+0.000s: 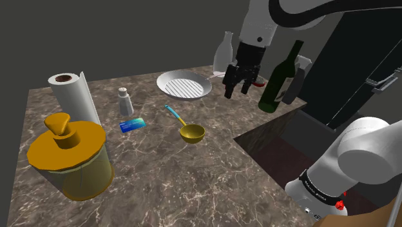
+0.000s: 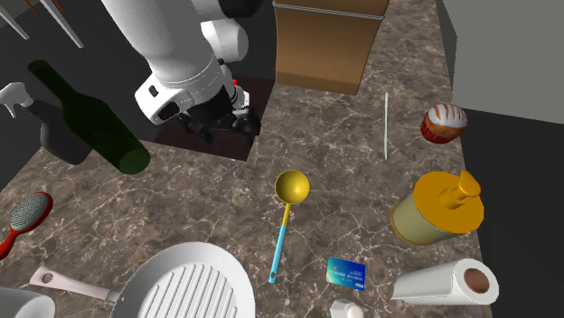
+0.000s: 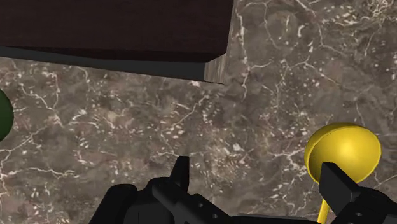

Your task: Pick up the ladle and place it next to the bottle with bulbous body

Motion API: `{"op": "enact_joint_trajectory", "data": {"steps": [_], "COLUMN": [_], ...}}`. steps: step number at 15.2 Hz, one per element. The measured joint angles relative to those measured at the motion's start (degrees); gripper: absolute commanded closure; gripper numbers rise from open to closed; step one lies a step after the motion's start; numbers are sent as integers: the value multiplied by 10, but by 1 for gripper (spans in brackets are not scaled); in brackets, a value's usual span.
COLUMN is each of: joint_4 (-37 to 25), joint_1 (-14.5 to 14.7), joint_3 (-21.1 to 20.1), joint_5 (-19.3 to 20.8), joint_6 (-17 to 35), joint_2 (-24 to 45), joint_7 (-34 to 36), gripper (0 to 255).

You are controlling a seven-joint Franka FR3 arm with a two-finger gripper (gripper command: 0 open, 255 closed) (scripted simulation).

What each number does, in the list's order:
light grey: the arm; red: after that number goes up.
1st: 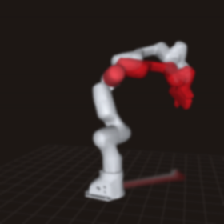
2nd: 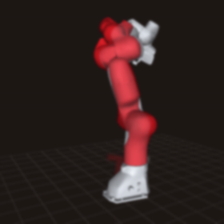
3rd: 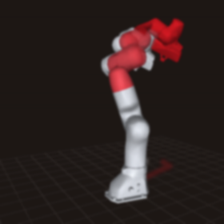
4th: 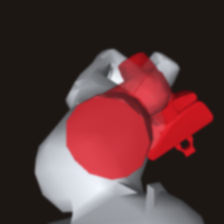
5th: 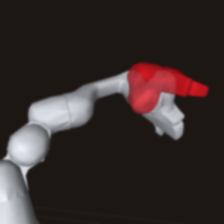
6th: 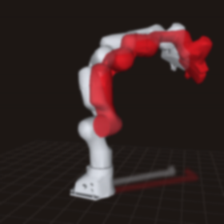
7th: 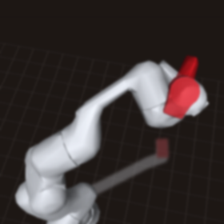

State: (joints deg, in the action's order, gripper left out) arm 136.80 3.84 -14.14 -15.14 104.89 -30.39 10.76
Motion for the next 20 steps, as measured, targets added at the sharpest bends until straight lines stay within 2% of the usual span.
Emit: {"op": "enact_joint_trajectory", "data": {"steps": [8,14,20], "joint_4": [-38,-103,-100], "joint_1": [5,11,18], "joint_3": [-68,-104,-112], "joint_5": [-12,19,33], "joint_6": [128,202,252], "joint_2": [152,281,328], "joint_7": [88,166,186], "gripper": [0,0,0]}}
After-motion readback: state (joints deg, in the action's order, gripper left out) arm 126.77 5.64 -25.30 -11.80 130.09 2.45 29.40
